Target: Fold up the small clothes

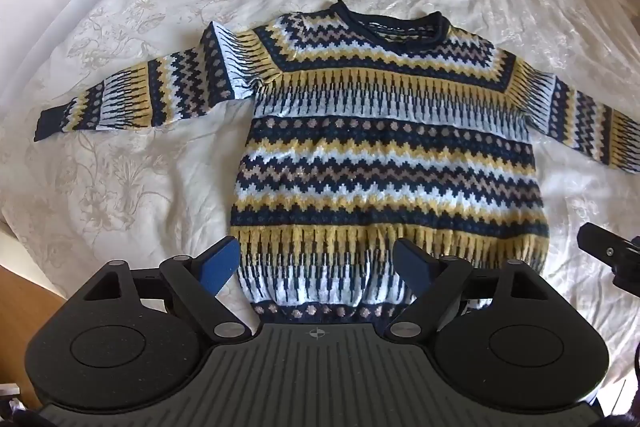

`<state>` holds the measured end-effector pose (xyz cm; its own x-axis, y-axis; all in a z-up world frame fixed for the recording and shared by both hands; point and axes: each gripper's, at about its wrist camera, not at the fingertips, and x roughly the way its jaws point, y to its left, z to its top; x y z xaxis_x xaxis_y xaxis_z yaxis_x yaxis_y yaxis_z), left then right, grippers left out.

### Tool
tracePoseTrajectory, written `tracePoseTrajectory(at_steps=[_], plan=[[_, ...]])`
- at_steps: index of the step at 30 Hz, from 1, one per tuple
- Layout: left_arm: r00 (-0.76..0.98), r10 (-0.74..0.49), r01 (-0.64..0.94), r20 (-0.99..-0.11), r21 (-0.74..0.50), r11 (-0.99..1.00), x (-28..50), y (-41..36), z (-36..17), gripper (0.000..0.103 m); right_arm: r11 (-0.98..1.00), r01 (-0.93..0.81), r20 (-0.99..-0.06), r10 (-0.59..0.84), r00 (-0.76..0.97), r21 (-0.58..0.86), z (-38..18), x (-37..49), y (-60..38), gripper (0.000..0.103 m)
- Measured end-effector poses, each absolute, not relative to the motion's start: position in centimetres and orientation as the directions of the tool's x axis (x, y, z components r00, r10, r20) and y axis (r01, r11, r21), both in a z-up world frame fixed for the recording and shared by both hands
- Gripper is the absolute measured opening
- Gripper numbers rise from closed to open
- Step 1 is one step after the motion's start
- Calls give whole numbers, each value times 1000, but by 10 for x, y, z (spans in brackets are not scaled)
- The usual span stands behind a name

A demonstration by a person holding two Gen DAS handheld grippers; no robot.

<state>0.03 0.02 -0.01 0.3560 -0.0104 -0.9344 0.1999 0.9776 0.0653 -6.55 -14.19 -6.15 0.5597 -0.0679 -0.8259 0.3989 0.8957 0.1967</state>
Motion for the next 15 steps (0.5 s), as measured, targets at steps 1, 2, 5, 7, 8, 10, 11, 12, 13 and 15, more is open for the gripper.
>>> tracePoseTrajectory(at_steps=[1,2,5,7,8,10,11,12,13,15], plan=[[356,-8,198,-934,67,978,0,0,0,83,896,397,-824,-67,562,198,-61,-66,-142,102],[356,-6,197,-934,68,978,0,0,0,83,897,396,-822,-67,565,199,-61,-66,-142,102],[360,-8,198,-933,68,978,-11,-5,-7,83,897,403,-821,-84,564,184,-64,-76,-137,102],[355,-24,206,-935,54,977,-19,-7,-7,83,893,411,-825,-89,558,182,-66,-79,-136,102],[342,-42,218,-939,36,975,-16,-1,-6,83,892,416,-828,-94,553,177,-66,-81,-134,102],[340,-47,229,-939,34,973,-18,-2,-5,83,886,428,-834,-95,543,177,-65,-80,-135,102],[336,-52,234,-941,30,972,-16,-1,-5,83,884,433,-834,-99,542,176,-65,-81,-134,102],[325,-61,241,-944,20,970,-11,2,-2,83,880,445,-836,-111,537,169,-61,-81,-129,102],[324,-63,244,-944,19,970,-11,2,-2,83,878,448,-836,-114,537,168,-61,-82,-128,102],[322,-67,249,-944,16,968,-12,2,-1,83,876,453,-836,-118,536,166,-59,-84,-127,102]])
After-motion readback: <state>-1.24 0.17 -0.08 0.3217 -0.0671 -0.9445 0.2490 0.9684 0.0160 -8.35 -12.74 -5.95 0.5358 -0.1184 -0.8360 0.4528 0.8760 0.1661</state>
